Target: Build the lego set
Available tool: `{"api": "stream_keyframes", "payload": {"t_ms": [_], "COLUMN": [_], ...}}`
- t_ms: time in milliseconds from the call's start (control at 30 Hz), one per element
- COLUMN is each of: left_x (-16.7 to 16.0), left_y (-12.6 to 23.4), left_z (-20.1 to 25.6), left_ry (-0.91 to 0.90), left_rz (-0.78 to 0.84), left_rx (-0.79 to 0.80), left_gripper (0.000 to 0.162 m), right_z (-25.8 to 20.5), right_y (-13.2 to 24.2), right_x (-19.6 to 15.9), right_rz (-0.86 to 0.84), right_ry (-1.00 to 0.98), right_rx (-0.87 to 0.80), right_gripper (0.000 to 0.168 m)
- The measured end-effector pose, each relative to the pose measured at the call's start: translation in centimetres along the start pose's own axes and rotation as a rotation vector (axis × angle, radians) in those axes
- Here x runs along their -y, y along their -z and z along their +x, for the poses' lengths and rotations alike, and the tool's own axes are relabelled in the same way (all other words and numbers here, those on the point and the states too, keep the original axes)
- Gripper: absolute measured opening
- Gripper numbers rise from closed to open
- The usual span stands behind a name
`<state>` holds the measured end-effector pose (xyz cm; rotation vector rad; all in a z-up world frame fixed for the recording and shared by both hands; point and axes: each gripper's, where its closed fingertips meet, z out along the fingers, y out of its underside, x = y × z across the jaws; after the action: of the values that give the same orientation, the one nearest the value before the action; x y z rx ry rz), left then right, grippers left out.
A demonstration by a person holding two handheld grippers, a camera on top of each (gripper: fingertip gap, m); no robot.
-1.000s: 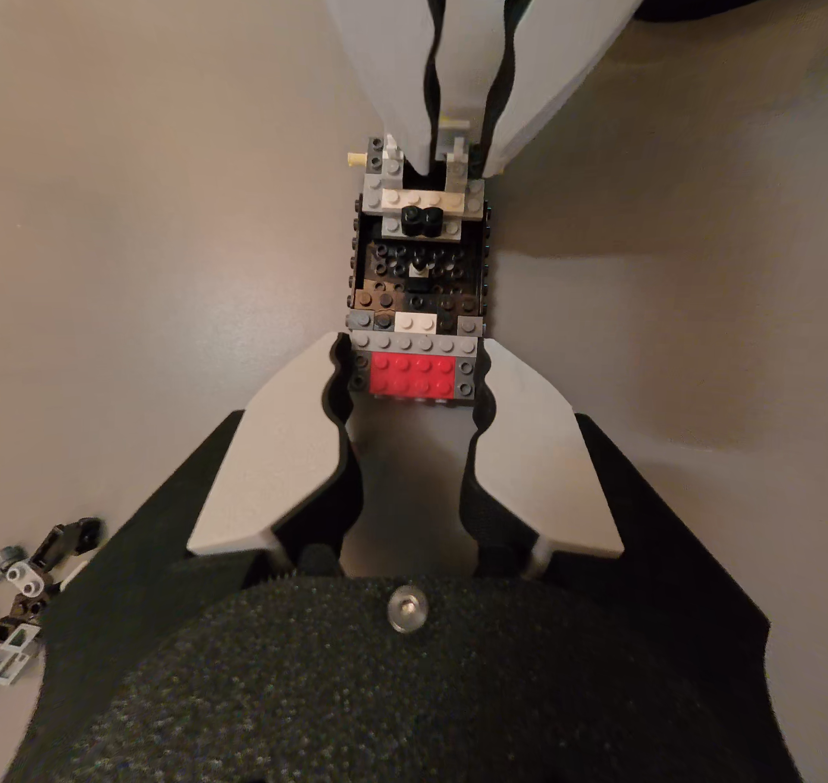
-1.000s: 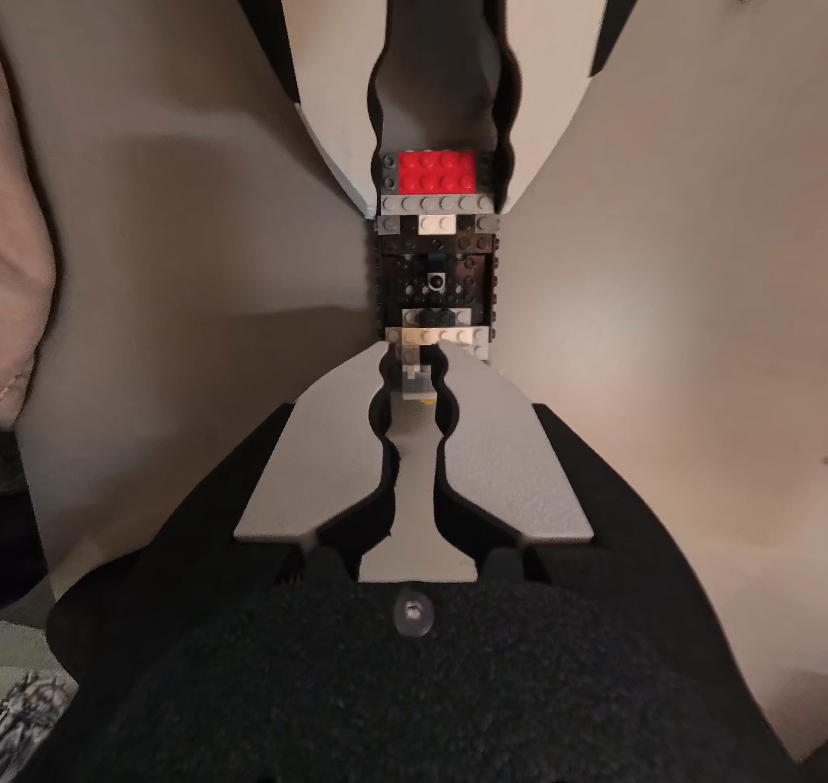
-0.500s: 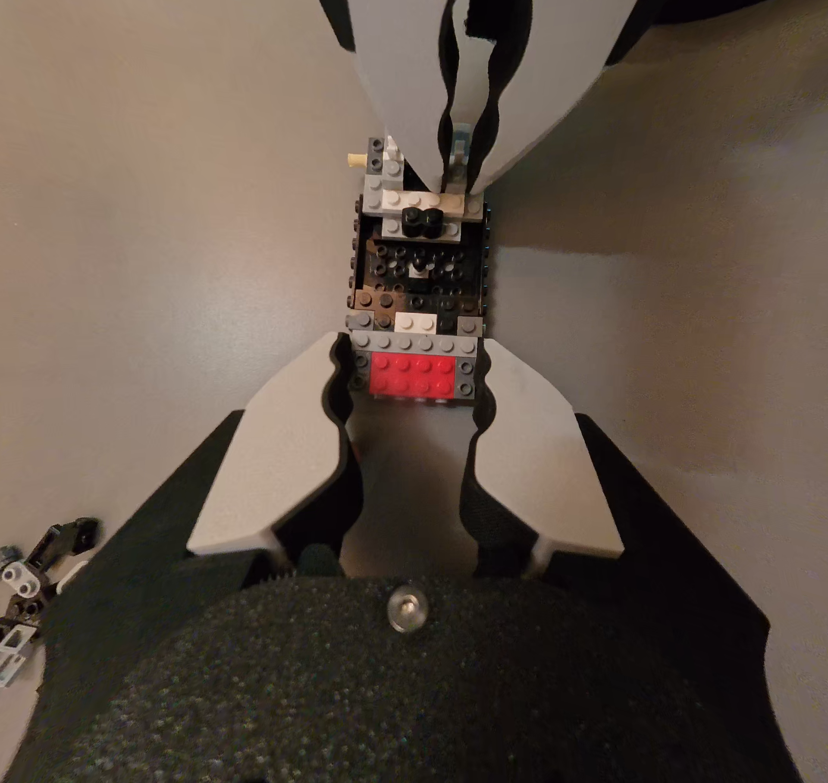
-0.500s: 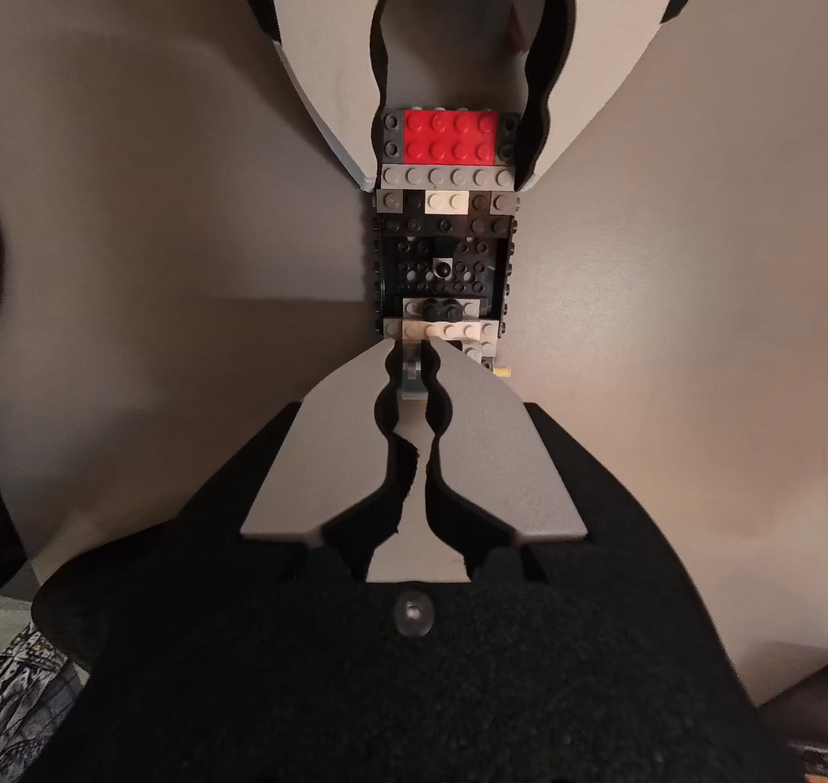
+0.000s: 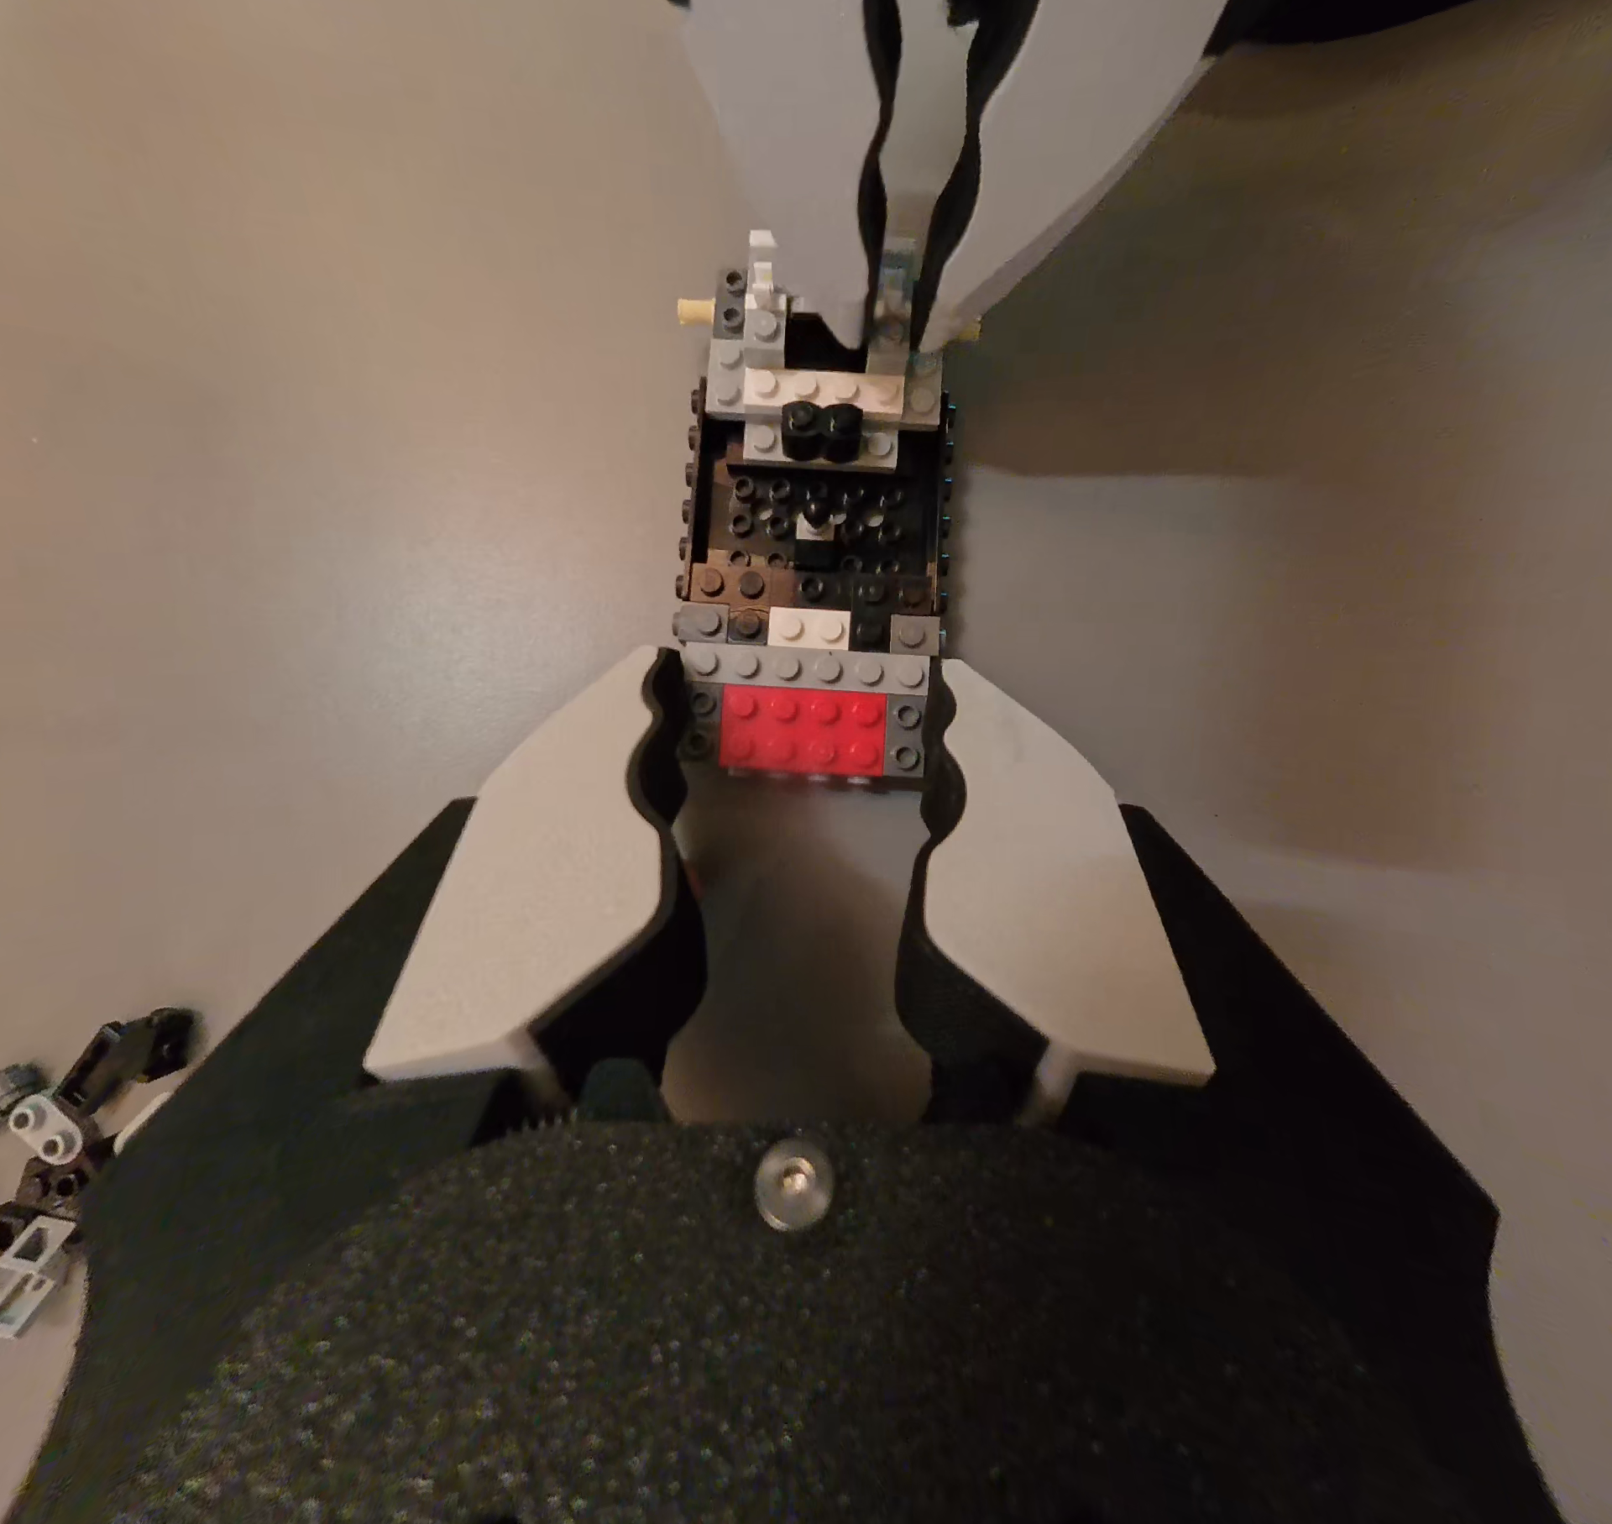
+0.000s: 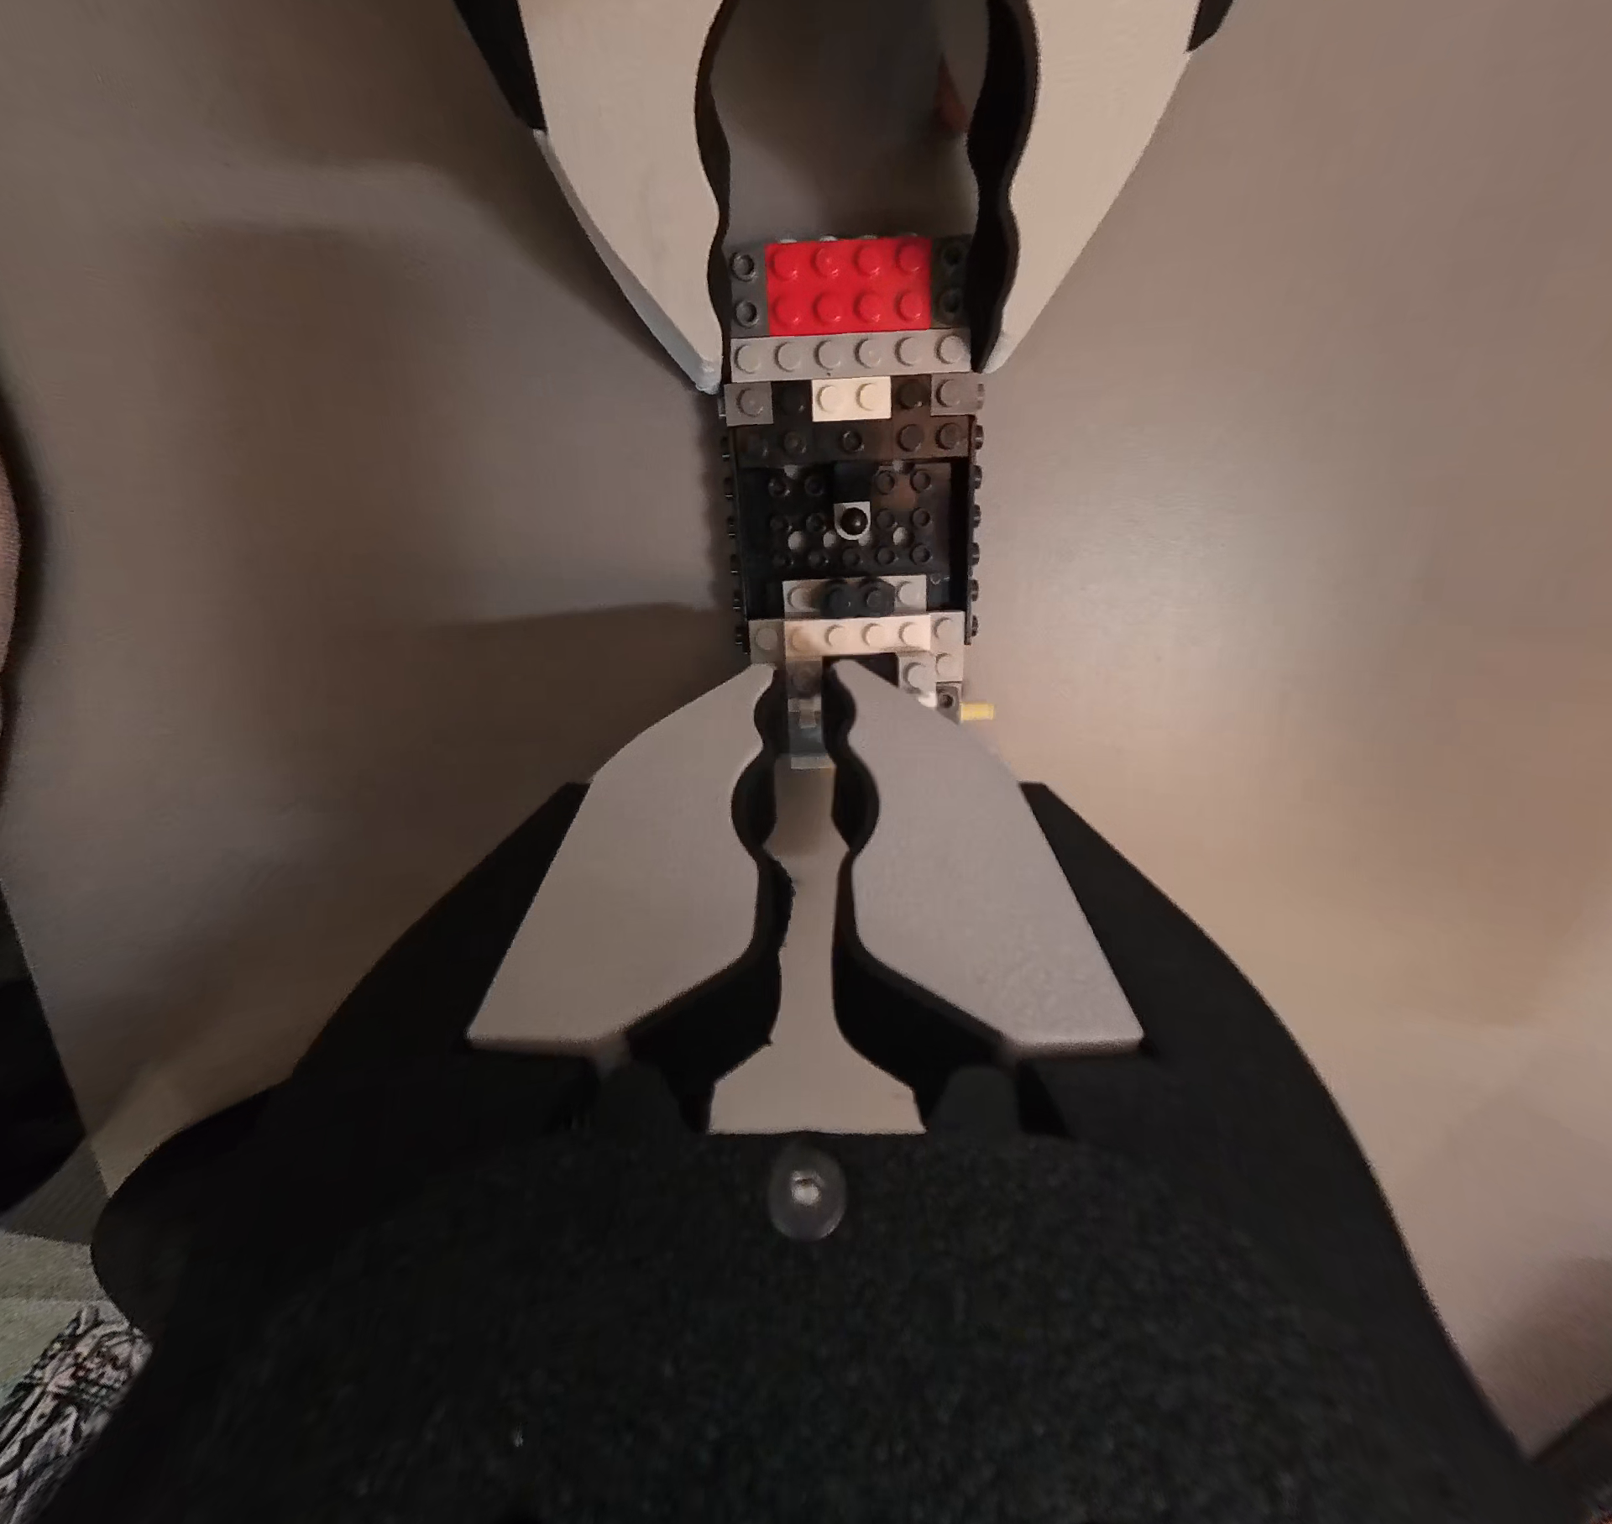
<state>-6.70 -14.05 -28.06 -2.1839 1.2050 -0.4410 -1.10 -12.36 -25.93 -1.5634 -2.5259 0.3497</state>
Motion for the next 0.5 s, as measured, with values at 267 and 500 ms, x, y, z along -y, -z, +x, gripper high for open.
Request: {"api": "stream_keyframes", "payload": {"t_ms": [267, 500], "left_x": [-0.02, -0.04], "left_y": [0.01, 0.05], "left_z": [0.03, 0.02], "left_ry": [0.004, 0.001], "left_rz": [-0.001, -0.006], "left_rx": [-0.003, 0.002], "left_gripper": [0.053, 0.053], "right_z": [-0.02, 0.01], "right_y": [-0.24, -0.17], "right_x": [-0.08, 0.06], "right_rz": [-0.045, -0.008], "right_ry": [0.042, 0.059], "right_rx": [-0.016, -0.068], "right_gripper": [0.007, 0.007]}}
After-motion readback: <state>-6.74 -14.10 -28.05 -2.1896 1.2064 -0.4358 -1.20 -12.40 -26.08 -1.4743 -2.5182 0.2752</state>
